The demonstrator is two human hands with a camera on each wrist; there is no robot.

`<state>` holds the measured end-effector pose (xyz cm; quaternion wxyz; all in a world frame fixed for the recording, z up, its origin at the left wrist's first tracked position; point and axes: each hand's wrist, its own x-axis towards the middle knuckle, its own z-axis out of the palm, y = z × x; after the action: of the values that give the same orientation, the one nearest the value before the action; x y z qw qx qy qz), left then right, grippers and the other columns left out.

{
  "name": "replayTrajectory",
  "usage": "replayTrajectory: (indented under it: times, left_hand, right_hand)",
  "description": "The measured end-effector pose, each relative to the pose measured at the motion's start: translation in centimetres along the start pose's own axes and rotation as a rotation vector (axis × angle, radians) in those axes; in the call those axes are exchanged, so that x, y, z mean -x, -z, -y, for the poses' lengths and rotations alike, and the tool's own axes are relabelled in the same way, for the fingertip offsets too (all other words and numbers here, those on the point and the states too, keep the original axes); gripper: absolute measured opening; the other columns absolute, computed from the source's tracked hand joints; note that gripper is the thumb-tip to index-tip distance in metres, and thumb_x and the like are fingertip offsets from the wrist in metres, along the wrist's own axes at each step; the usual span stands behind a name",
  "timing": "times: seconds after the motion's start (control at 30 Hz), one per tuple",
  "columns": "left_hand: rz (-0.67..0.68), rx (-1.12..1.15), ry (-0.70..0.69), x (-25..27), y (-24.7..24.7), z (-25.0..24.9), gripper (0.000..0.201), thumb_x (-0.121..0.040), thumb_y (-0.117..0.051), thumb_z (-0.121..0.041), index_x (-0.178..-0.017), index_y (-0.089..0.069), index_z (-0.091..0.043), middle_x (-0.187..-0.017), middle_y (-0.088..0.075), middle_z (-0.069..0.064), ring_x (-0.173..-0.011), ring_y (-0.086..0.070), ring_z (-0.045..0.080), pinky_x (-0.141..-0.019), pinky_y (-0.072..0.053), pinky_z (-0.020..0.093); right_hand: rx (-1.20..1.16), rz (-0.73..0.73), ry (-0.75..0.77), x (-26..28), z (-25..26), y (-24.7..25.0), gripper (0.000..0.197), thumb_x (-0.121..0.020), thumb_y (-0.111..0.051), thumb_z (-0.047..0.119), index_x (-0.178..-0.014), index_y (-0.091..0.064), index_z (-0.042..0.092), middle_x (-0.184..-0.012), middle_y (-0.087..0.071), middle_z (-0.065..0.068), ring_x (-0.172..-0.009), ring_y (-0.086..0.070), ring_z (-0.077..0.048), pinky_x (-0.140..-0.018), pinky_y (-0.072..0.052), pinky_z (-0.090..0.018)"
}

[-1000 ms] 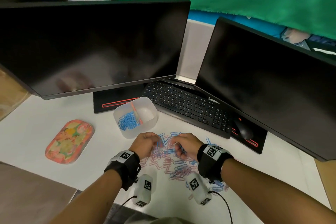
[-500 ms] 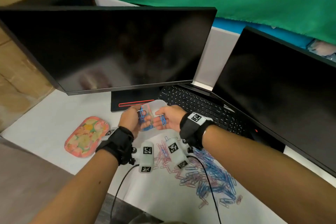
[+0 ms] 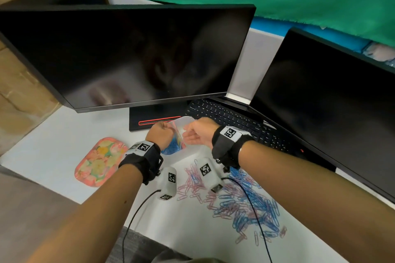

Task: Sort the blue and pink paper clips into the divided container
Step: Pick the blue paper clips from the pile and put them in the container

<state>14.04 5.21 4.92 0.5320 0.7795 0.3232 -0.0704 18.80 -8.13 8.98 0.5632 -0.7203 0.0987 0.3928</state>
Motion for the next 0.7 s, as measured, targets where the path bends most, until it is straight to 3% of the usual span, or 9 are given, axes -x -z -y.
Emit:
replayTrajectory:
  times: [0.13, 0.2, 0.27, 0.3, 0.37, 0.43, 0.5, 0.6, 0.7]
  left_hand:
    - [-0.034, -0.187, -0.152, 1.2, -1.5, -0.4, 0.015, -0.089, -0.052, -0.014, -0.102, -0.059, -0.018, -0.102, -0.062, 0.003, -0.097, -0.059, 0.024, -0.085, -0.043, 0.026]
    - [-0.037, -0.249, -0.182, 1.9, -2.1, -0.5, 0.020, -0.089, -0.054, -0.010, -0.107, -0.059, -0.016, -0.108, -0.056, 0.003, -0.086, -0.055, 0.019, -0.080, -0.039, 0.023]
    - [-0.048, -0.321, -0.231, 2.3, -2.6, -0.4, 0.025, -0.088, -0.057, -0.012, -0.112, -0.060, -0.018, -0.120, -0.050, 0.003, -0.088, -0.051, 0.018, -0.088, -0.042, 0.026]
    - [-0.039, -0.347, -0.275, 2.6, -2.9, -0.4, 0.023, -0.087, -0.057, -0.014, -0.109, -0.061, -0.020, -0.119, -0.052, 0.002, -0.088, -0.053, 0.018, -0.091, -0.045, 0.029]
    - [0.019, -0.394, -0.396, 3.6, -3.8, -0.4, 0.015, -0.088, -0.055, -0.015, -0.096, -0.063, -0.024, -0.103, -0.062, 0.001, -0.083, -0.059, 0.018, -0.084, -0.050, 0.028]
    - [0.133, -0.479, -0.482, 4.7, -4.9, 0.0, 0.017, -0.088, -0.050, -0.015, -0.085, -0.065, -0.024, -0.086, -0.068, -0.002, -0.076, -0.063, 0.018, -0.073, -0.051, 0.024]
    - [0.241, -0.593, -0.507, 5.5, -5.9, 0.8, 0.018, -0.086, -0.049, -0.014, -0.082, -0.065, -0.022, -0.081, -0.069, -0.002, -0.074, -0.064, 0.018, -0.071, -0.053, 0.026]
    - [0.325, -0.785, -0.506, 5.4, -6.4, 3.2, 0.018, -0.081, -0.053, -0.012, -0.086, -0.065, -0.024, -0.092, -0.066, -0.002, -0.086, -0.063, 0.021, -0.078, -0.054, 0.031]
    - [0.360, -0.953, -0.532, 5.2, -6.6, 5.8, 0.029, -0.082, -0.055, -0.014, -0.105, -0.066, -0.026, -0.107, -0.060, 0.000, -0.100, -0.060, 0.024, -0.085, -0.051, 0.034]
  right_hand:
    - [0.187, -0.018, 0.012, 1.5, -3.0, 3.5, 0.025, -0.092, -0.058, 0.010, -0.114, -0.060, -0.001, -0.101, -0.068, -0.018, -0.078, -0.066, -0.023, -0.072, -0.058, -0.030]
    - [0.283, -0.041, -0.006, 2.2, -5.0, 5.3, 0.022, -0.093, -0.058, 0.013, -0.111, -0.062, 0.001, -0.102, -0.069, -0.016, -0.074, -0.065, -0.018, -0.064, -0.056, -0.024]
    - [0.388, -0.062, -0.017, 2.5, -7.0, 6.7, 0.019, -0.093, -0.057, 0.015, -0.104, -0.066, 0.003, -0.094, -0.070, -0.013, -0.071, -0.065, -0.018, -0.070, -0.059, -0.030]
    - [0.463, -0.076, -0.013, 2.6, -8.0, 7.2, 0.018, -0.092, -0.056, 0.016, -0.099, -0.067, 0.004, -0.089, -0.071, -0.012, -0.071, -0.065, -0.019, -0.074, -0.060, -0.035]
    - [0.630, -0.111, 0.010, 2.8, -9.6, 7.9, 0.020, -0.091, -0.052, 0.015, -0.093, -0.070, 0.005, -0.091, -0.072, -0.012, -0.074, -0.065, -0.023, -0.078, -0.058, -0.039]
    - [0.786, -0.131, 0.063, 3.2, -10.8, 8.0, 0.022, -0.086, -0.050, 0.011, -0.089, -0.072, 0.012, -0.096, -0.071, -0.005, -0.084, -0.065, -0.021, -0.078, -0.055, -0.031]
    - [0.920, -0.104, 0.117, 3.4, -12.1, 7.8, 0.025, -0.081, -0.050, 0.008, -0.084, -0.071, 0.021, -0.094, -0.069, 0.001, -0.088, -0.064, -0.019, -0.077, -0.052, -0.026]
    - [1.045, -0.062, 0.182, 3.2, -13.6, 7.2, 0.024, -0.082, -0.052, 0.008, -0.093, -0.068, 0.021, -0.103, -0.066, 0.000, -0.095, -0.063, -0.022, -0.083, -0.050, -0.027]
    - [1.120, -0.044, 0.286, 2.6, -14.7, 6.6, 0.023, -0.084, -0.053, 0.007, -0.102, -0.064, 0.015, -0.108, -0.061, -0.004, -0.099, -0.059, -0.025, -0.086, -0.049, -0.030]
